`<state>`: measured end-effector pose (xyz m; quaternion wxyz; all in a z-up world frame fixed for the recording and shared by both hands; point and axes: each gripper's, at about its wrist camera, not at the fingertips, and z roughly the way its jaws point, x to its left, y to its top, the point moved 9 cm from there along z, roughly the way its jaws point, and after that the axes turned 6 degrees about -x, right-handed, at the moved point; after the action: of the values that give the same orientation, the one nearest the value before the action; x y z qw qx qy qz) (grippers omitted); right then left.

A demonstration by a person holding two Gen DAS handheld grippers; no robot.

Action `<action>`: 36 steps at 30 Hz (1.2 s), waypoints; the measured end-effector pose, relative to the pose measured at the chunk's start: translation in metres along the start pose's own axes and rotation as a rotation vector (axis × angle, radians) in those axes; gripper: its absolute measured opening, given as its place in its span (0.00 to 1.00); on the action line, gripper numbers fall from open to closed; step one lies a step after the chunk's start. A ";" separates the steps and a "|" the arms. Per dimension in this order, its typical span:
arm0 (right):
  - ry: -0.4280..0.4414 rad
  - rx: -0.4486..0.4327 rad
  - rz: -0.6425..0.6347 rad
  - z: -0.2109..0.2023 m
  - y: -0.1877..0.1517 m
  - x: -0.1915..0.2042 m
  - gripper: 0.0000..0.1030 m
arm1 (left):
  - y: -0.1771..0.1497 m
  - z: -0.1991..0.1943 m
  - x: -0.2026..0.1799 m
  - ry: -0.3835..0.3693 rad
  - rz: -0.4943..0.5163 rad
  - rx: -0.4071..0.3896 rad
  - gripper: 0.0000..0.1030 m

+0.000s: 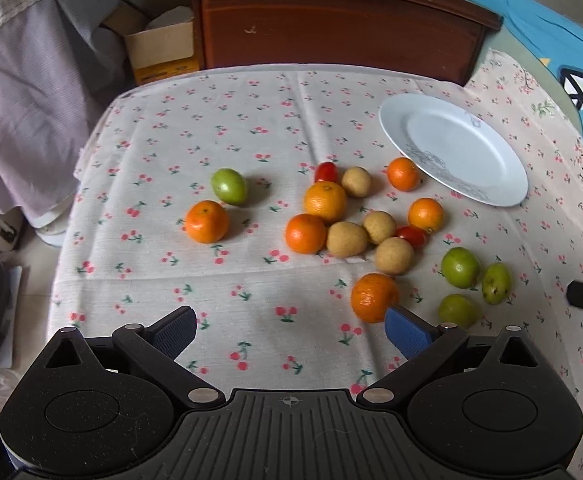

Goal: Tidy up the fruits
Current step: 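Move both tools toward the fruit pile beside the white plate, then grasp an orange tangerine with the left tool while the right tool grasps a green fruit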

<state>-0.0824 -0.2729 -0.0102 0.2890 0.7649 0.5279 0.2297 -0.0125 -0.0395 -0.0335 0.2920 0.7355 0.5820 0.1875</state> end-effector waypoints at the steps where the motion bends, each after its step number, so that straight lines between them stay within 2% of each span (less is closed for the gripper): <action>1: 0.011 0.007 -0.001 0.001 -0.003 0.001 0.82 | -0.001 0.001 -0.002 -0.011 -0.005 0.000 0.98; 6: 0.099 0.021 -0.009 0.003 -0.010 0.019 0.65 | -0.002 0.006 -0.013 -0.046 0.000 -0.036 0.96; 11: 0.173 0.003 -0.015 0.005 -0.008 0.037 0.46 | 0.000 0.009 -0.022 -0.080 0.024 -0.078 0.87; 15: 0.194 0.019 0.000 0.012 -0.010 0.043 0.37 | 0.000 0.015 -0.029 -0.103 0.039 -0.086 0.76; 17: 0.202 0.019 0.016 0.015 -0.009 0.044 0.35 | -0.001 0.017 -0.031 -0.108 0.055 -0.086 0.67; 23: 0.223 0.026 0.056 0.022 -0.008 0.049 0.34 | -0.003 0.021 -0.035 -0.143 0.059 -0.080 0.53; 29: 0.245 0.041 0.071 0.032 -0.010 0.059 0.34 | -0.005 0.025 -0.037 -0.154 0.070 -0.083 0.49; 32: 0.243 0.055 0.076 0.040 -0.014 0.063 0.28 | -0.004 0.026 -0.040 -0.166 0.081 -0.097 0.39; 36: 0.235 0.048 0.080 0.047 -0.016 0.065 0.27 | -0.005 0.025 -0.043 -0.189 0.085 -0.093 0.28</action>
<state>-0.0407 -0.2166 -0.0520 0.1974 0.7597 0.5326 0.3165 -0.0119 -0.0853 -0.0529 0.3713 0.7596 0.5106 0.1565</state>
